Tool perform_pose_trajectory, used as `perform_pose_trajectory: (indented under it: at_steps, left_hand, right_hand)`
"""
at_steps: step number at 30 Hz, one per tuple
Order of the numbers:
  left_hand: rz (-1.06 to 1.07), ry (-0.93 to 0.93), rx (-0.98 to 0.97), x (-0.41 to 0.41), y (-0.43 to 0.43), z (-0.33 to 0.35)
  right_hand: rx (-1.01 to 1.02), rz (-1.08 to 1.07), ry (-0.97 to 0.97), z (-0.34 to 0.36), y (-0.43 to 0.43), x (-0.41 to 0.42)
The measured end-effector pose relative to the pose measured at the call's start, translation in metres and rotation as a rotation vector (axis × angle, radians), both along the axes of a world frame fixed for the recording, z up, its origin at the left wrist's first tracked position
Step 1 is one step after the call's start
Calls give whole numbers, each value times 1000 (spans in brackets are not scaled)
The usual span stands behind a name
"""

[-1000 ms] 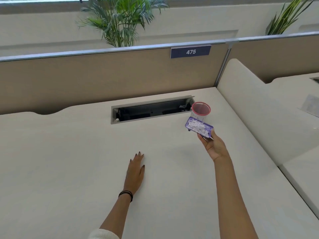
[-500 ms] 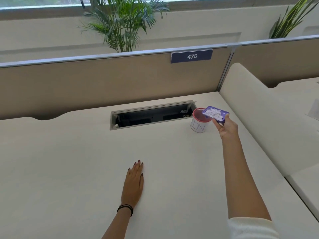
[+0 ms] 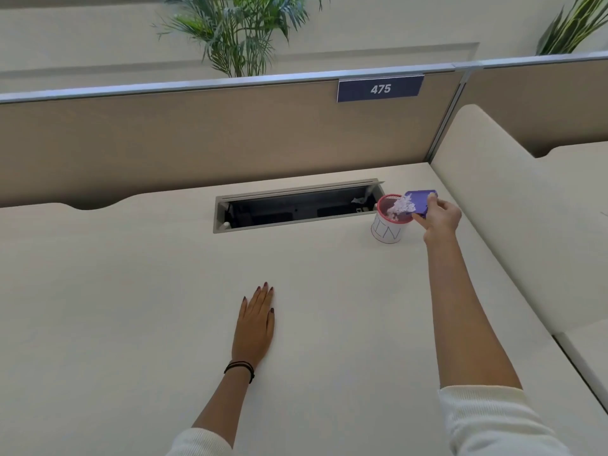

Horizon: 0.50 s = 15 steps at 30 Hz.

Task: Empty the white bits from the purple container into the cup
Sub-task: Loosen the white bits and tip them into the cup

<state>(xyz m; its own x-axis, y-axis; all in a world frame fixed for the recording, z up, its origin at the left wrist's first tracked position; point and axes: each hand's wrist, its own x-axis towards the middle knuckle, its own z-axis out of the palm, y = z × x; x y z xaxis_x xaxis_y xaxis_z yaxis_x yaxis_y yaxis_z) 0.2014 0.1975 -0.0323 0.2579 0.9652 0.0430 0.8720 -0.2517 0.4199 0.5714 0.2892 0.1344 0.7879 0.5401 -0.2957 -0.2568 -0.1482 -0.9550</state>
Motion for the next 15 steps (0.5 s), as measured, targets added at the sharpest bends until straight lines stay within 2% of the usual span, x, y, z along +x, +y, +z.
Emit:
perform_pose_trajectory:
  at_steps: [5,12,15]
  left_hand:
    - [16,-1,-3,1,2,-1]
    - [17,29,5,1,1,-1]
    - [18,45,10,1,1,-1]
  right_hand:
    - [-28,16,-191,4,2,-3]
    - [-108,138,-598,2,3,-2]
    - [-108,248,-844,-4,-2,-5]
